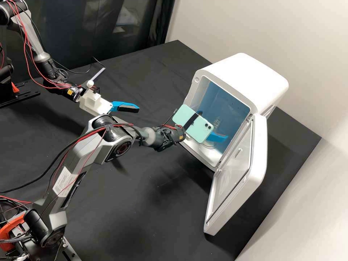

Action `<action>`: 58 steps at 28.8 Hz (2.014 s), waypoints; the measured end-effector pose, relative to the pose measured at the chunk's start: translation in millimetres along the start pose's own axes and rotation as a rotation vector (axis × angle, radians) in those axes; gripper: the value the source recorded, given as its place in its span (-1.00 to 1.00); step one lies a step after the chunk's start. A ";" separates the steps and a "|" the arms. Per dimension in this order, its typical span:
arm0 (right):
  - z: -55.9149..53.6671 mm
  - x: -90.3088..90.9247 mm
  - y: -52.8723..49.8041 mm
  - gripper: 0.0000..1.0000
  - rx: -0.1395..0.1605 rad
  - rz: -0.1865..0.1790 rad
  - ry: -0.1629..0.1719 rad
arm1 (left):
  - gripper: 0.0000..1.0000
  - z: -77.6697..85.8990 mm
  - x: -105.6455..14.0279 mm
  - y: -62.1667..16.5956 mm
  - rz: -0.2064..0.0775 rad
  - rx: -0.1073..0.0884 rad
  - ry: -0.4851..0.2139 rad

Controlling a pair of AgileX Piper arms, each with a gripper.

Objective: Take the flask out of the incubator

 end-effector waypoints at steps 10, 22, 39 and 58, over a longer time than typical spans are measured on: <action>-7.5 19.8 5.3 1.00 -0.002 0.018 -0.016 | 1.00 -0.5 -1.8 -2.3 -0.009 -0.001 0.002; -8.7 33.8 1.7 1.00 -0.024 -0.017 -0.026 | 1.00 -0.5 -1.8 -2.3 -0.009 -0.001 0.002; 2.1 38.0 -18.0 -1.00 -0.026 -0.080 -0.061 | 1.00 -0.5 -1.8 -2.3 -0.009 -0.001 0.002; 5.6 40.1 -24.0 -1.00 -0.034 -0.098 -0.055 | 1.00 -0.5 -1.8 -2.3 -0.009 -0.001 0.002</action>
